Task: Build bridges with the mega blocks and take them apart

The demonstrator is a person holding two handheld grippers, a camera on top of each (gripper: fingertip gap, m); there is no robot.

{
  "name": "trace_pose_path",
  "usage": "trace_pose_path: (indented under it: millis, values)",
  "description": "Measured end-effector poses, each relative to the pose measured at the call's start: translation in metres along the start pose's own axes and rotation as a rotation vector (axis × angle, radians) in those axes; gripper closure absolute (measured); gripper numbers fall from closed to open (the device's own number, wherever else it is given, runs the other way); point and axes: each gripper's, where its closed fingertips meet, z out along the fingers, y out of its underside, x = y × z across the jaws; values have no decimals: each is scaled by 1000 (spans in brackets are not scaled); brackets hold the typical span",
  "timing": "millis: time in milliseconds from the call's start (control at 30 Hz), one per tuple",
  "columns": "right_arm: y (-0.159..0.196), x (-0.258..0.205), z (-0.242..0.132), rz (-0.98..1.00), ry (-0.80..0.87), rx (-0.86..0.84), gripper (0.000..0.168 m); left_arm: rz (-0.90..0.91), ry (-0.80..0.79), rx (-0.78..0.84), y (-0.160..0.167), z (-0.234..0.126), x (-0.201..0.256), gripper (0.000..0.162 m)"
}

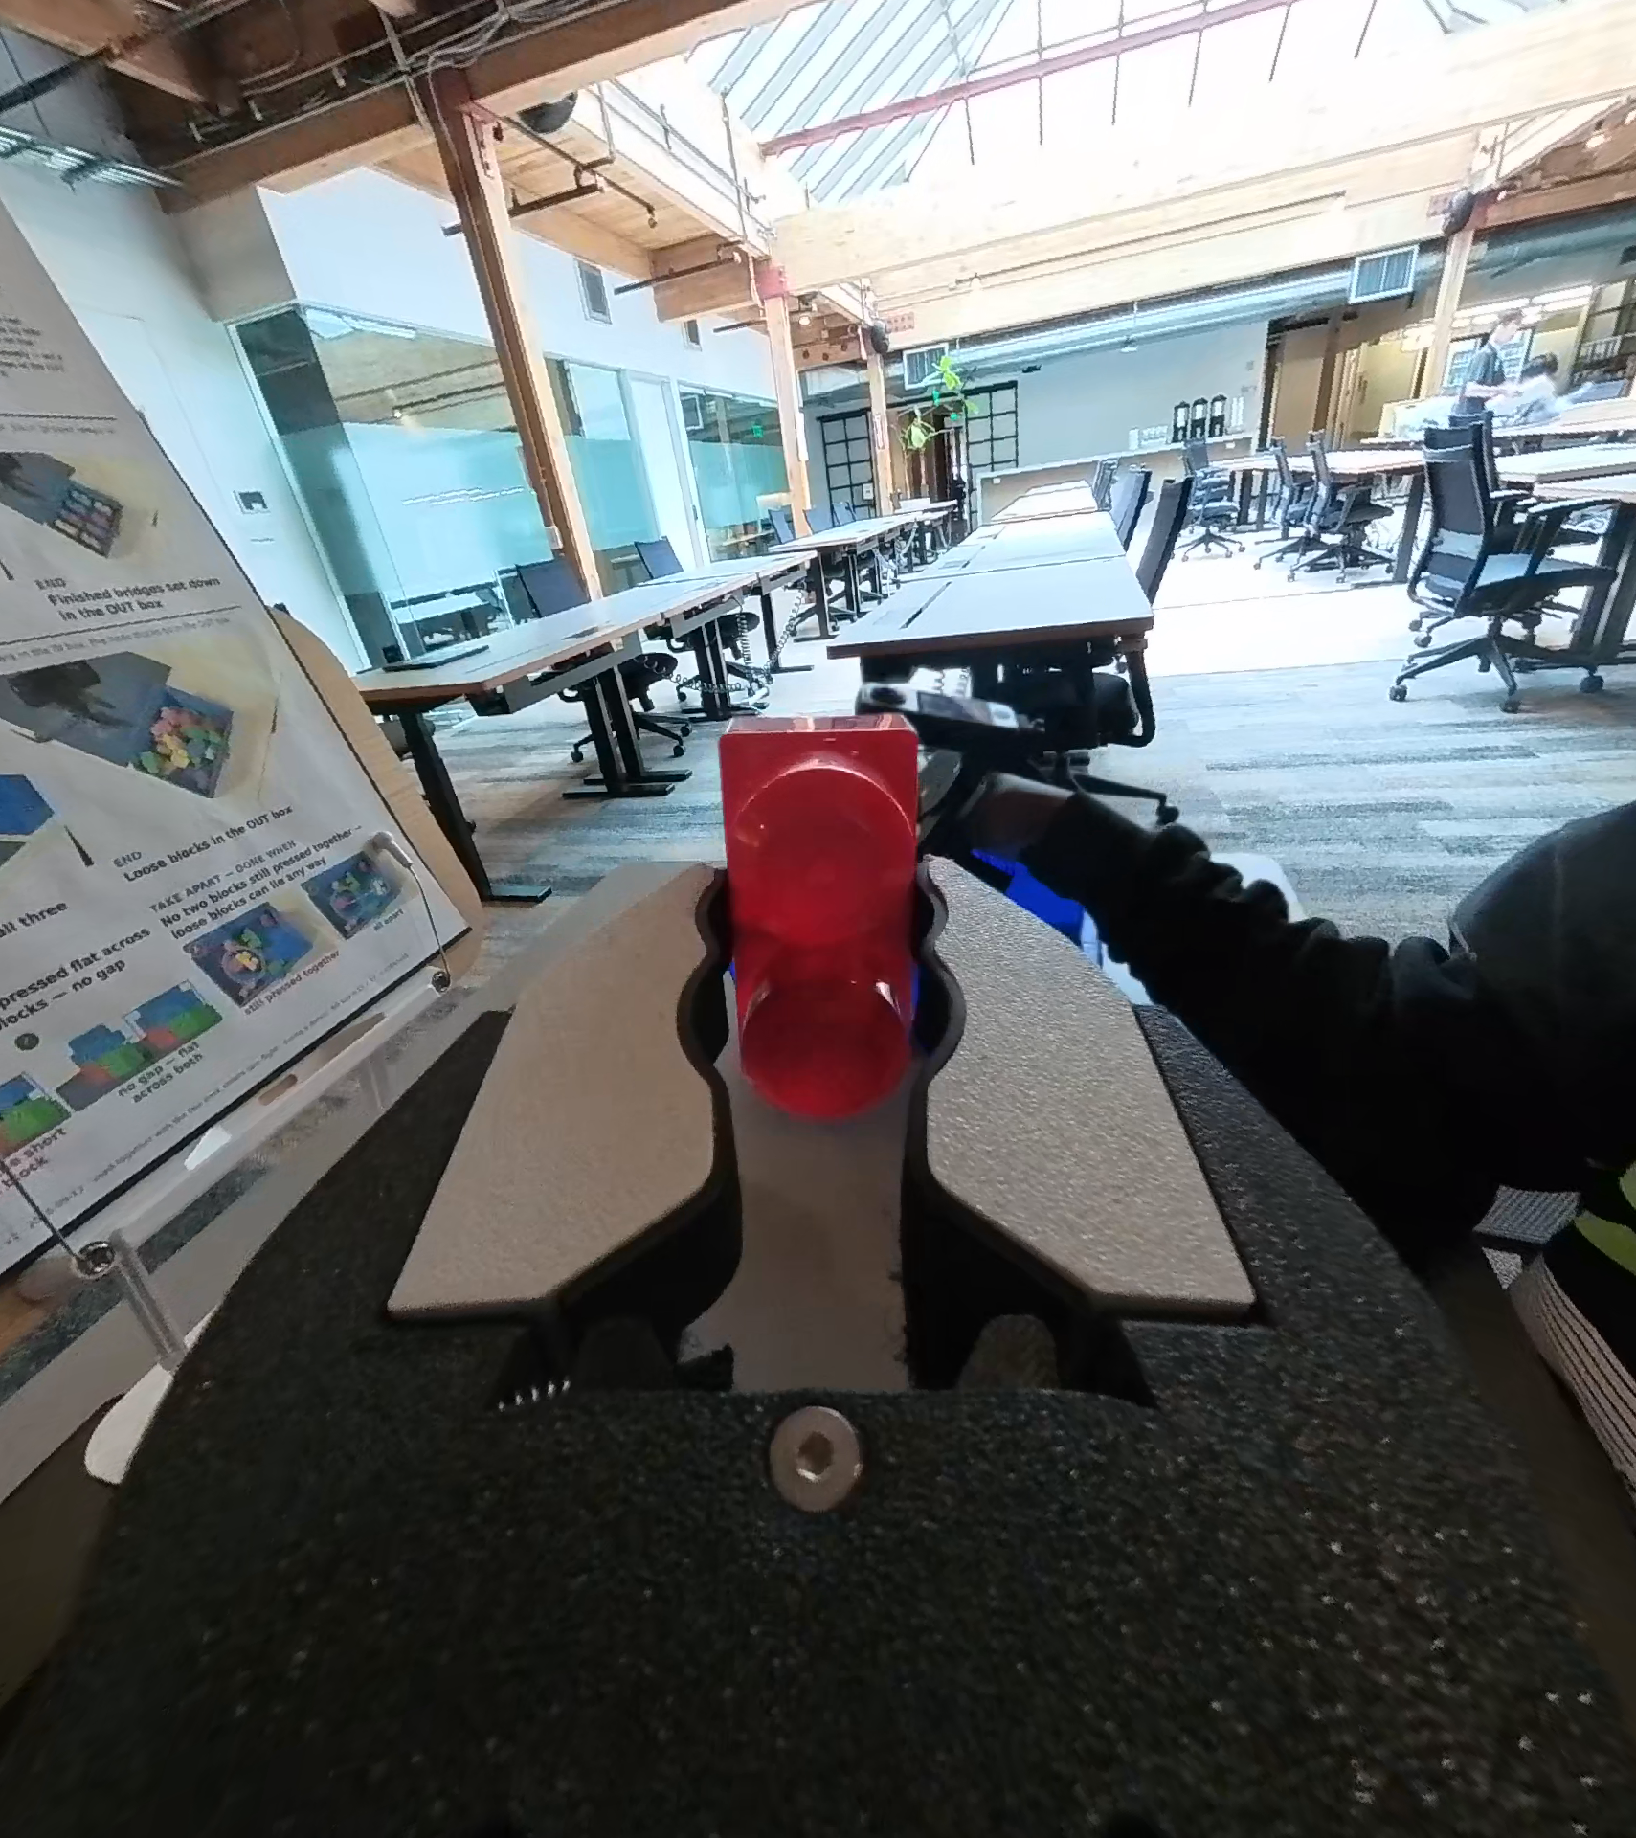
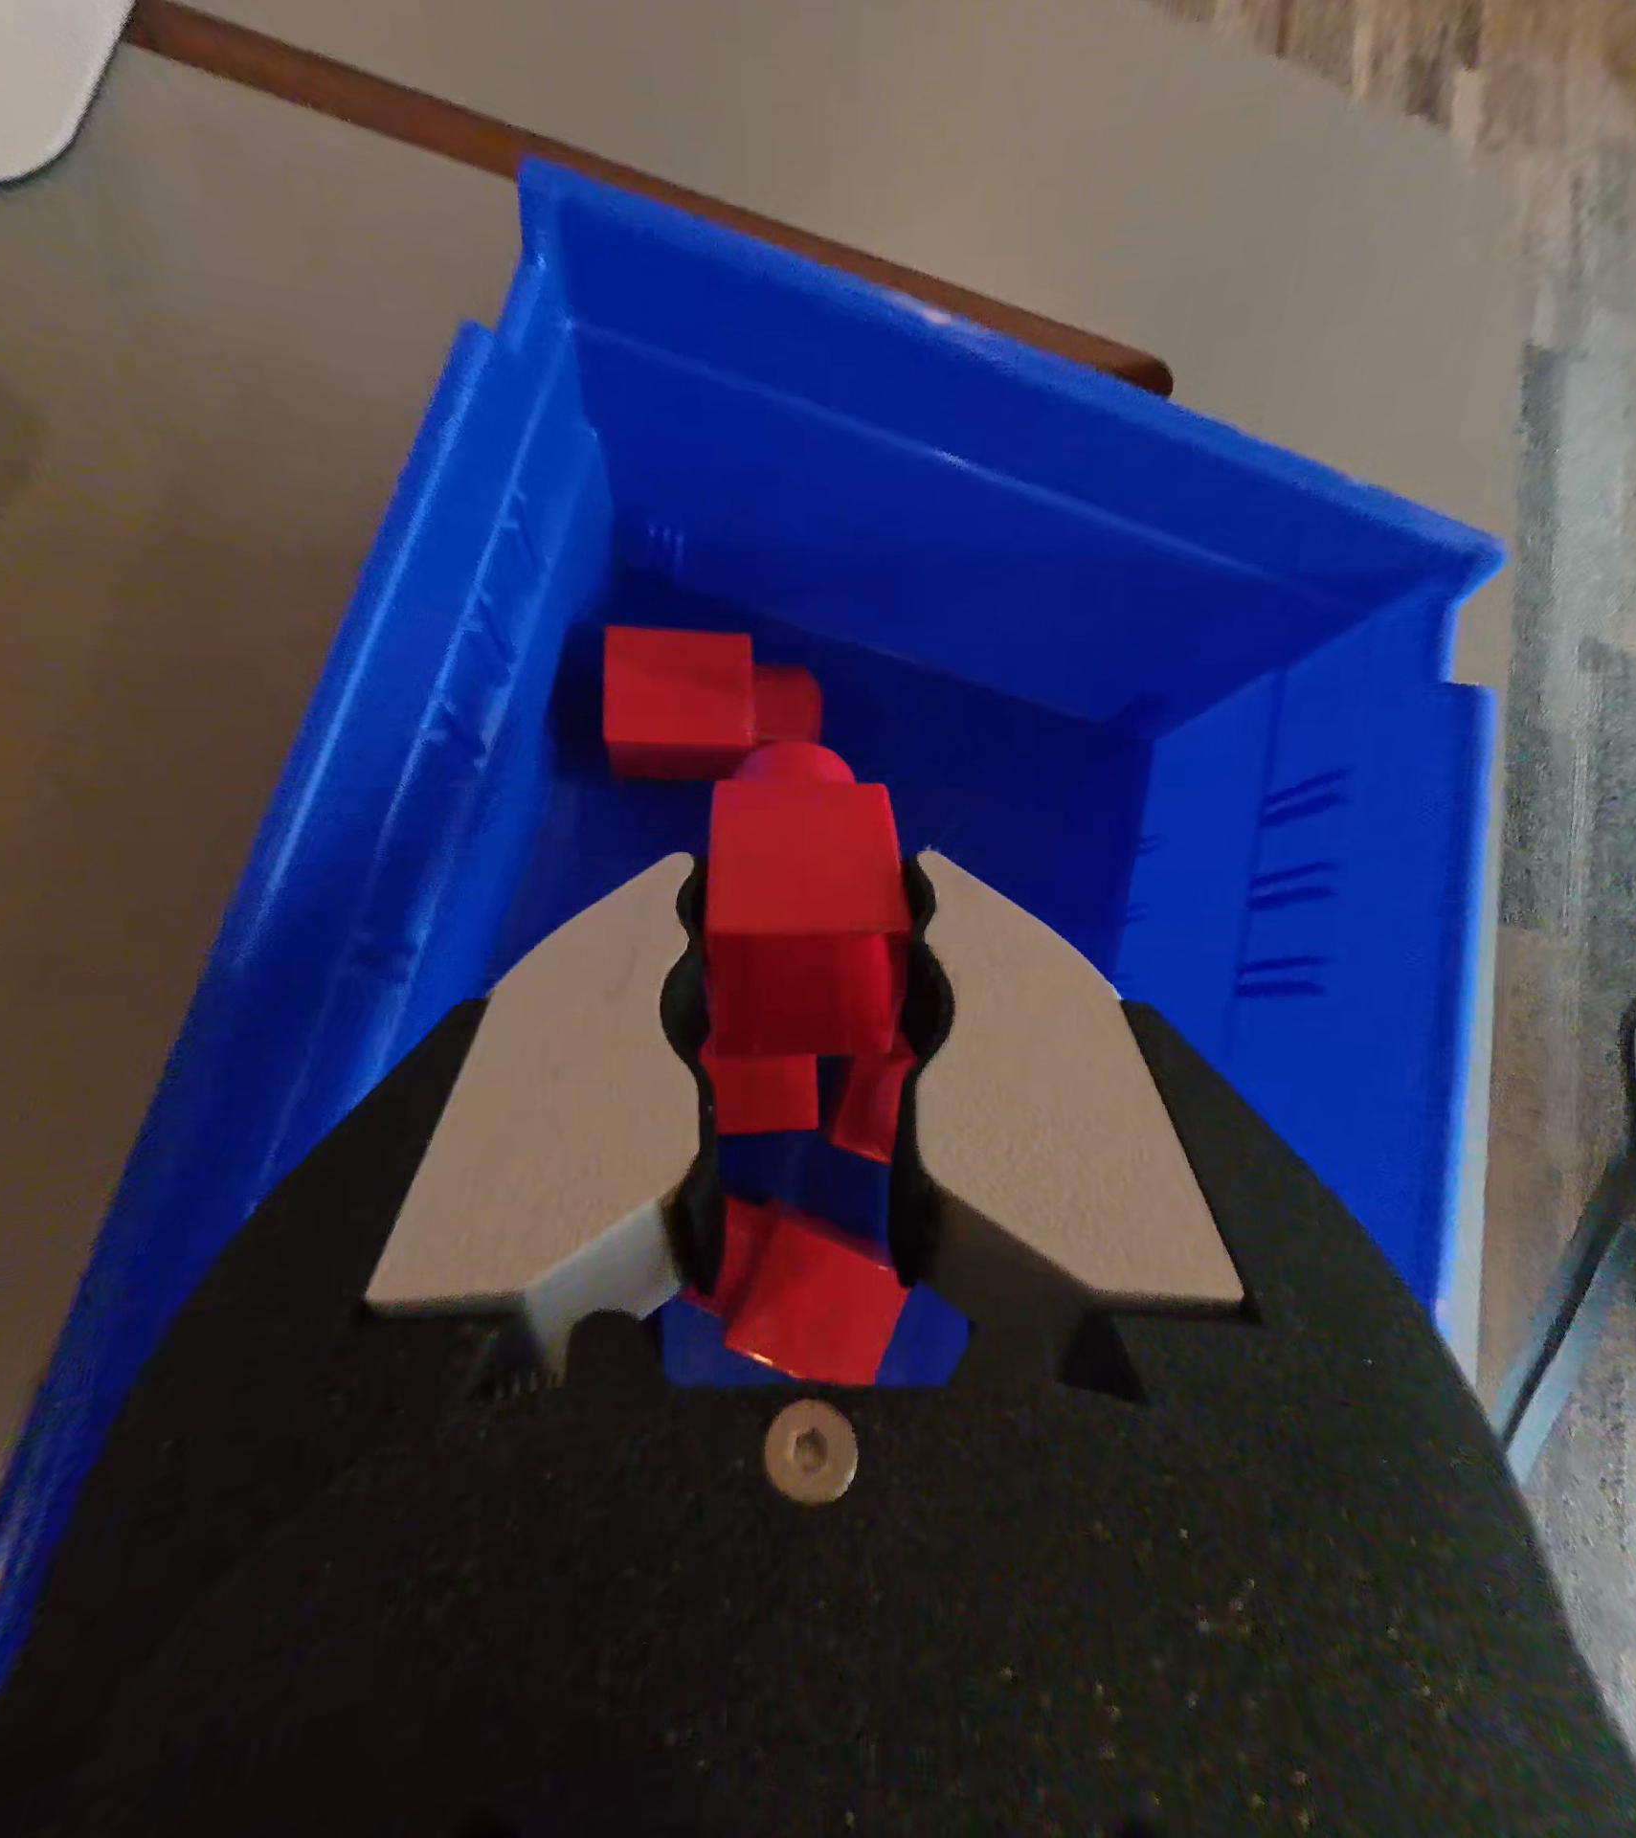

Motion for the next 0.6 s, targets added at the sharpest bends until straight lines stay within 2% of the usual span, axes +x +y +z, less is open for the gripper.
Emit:
trace_pose_path:
  millis: [300,433,600]
  values:
    - [22,3,28,-2,23,-116,131,-12,-9,8,1,-3,-5,127]
    - [22,4,29,8,27,-102,131,-6,-16,17,-3,-7,-5,128]
    - [18,3,26,26,0,-68,117,2,-16,23,-7,-12,-4,128]
